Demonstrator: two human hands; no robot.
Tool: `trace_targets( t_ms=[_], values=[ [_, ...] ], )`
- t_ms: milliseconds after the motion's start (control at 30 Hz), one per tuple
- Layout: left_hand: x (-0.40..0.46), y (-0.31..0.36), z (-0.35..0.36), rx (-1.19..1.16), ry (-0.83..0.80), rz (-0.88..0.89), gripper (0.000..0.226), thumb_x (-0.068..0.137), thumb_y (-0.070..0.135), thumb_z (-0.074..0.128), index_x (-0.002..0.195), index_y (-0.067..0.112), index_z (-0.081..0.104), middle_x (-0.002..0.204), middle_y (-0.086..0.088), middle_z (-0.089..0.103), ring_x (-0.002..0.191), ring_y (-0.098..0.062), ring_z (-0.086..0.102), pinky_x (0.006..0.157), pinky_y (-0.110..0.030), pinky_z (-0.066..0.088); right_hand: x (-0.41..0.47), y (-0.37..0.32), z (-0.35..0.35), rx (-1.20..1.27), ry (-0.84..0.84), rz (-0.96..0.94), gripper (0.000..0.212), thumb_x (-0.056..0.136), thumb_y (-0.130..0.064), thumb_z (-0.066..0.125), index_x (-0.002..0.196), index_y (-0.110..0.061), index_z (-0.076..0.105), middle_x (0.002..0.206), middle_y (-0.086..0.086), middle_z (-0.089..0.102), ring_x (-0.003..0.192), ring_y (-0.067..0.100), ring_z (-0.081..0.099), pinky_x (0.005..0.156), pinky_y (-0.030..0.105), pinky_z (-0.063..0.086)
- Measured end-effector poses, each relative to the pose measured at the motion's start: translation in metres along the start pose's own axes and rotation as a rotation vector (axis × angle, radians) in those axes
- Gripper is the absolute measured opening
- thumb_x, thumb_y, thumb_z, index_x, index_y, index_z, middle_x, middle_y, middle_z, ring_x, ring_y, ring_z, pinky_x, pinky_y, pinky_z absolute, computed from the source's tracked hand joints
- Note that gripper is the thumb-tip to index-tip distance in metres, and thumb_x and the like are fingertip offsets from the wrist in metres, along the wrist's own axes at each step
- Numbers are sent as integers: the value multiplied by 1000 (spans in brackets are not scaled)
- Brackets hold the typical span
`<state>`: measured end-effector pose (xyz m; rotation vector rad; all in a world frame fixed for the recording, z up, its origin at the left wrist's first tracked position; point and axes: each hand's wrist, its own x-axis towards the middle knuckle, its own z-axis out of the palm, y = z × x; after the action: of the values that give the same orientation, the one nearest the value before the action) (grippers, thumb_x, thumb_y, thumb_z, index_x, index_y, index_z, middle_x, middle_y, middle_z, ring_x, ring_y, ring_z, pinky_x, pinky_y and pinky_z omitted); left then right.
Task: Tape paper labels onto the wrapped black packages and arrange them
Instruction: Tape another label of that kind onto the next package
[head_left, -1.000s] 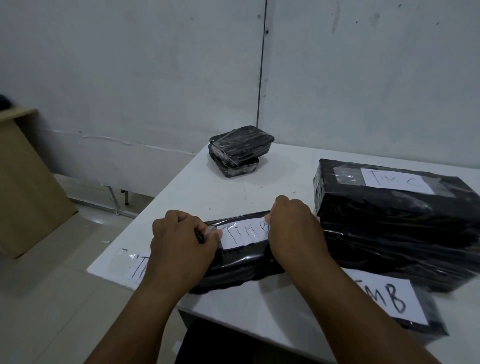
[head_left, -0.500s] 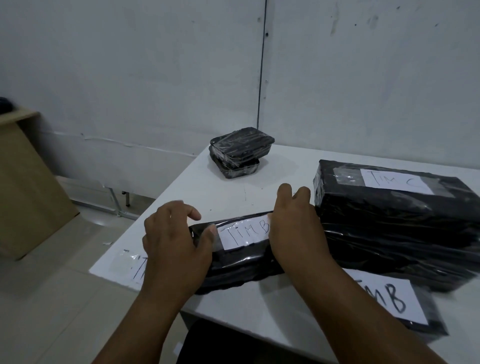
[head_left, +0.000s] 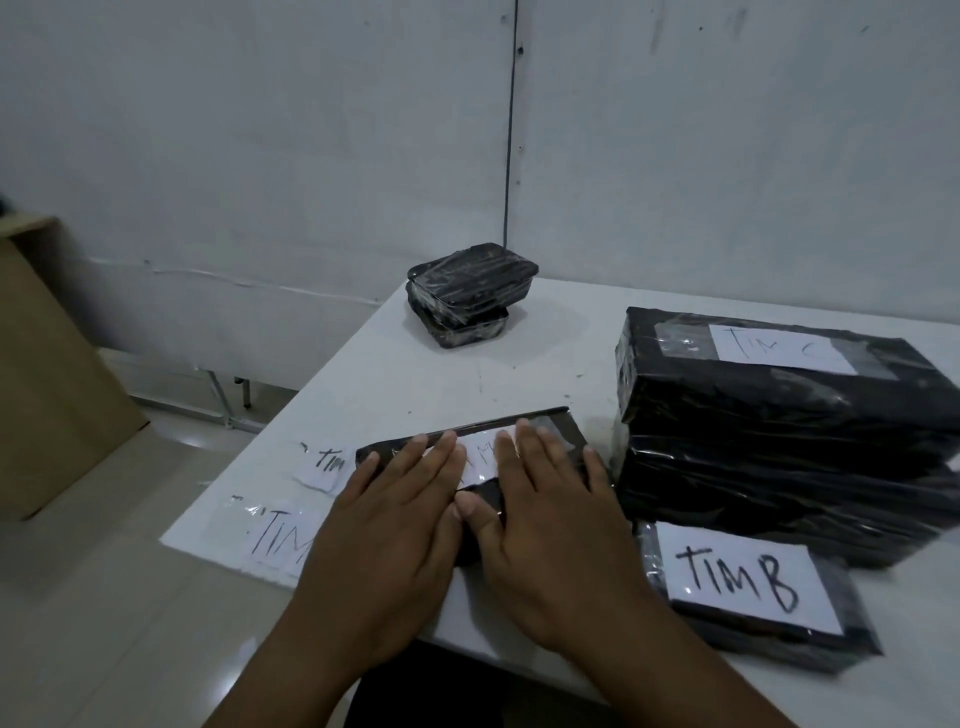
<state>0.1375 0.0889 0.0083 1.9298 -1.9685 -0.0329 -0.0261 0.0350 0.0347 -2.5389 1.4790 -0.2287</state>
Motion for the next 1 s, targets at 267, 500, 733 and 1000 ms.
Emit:
trace_targets(
  t_ms=[267, 500, 733, 1000],
  values=[
    [-1, 11, 3, 43, 53, -111, 65, 98, 51, 15, 156, 31, 38, 164, 17, 28, 154, -3, 15, 126, -46, 18, 3, -1, -7, -29, -10, 85, 90, 97, -69, 11, 160, -9, -11, 167, 12, -18, 154, 23, -19, 124, 41, -13],
    [-1, 10, 4, 49, 27, -108, 69, 95, 55, 9, 158, 33, 29, 166, 18, 18, 154, -1, 5, 127, -41, 7, 3, 7, -1, -47, -25, -87, 72, 99, -59, 6, 162, -24, 1, 170, 0, -8, 155, 15, -14, 125, 44, -6],
    [-1, 10, 4, -16, 37, -117, 73, 94, 56, 9, 159, 32, 28, 167, 19, 15, 154, 3, 1, 128, -38, 3, 1, -1, 3, 58, -17, 88, 90, 97, -65, 20, 160, -8, -10, 168, 10, -16, 155, 20, -15, 126, 40, -7],
    [-1, 8, 1, -13, 20, -111, 79, 90, 58, 3, 161, 29, 21, 168, 16, 9, 154, 3, -3, 126, -31, -5, 5, 3, -4, -33, 9, -27, 74, 97, -64, 17, 160, -33, -8, 169, -5, -17, 155, 24, -12, 122, 53, 2]
  ],
)
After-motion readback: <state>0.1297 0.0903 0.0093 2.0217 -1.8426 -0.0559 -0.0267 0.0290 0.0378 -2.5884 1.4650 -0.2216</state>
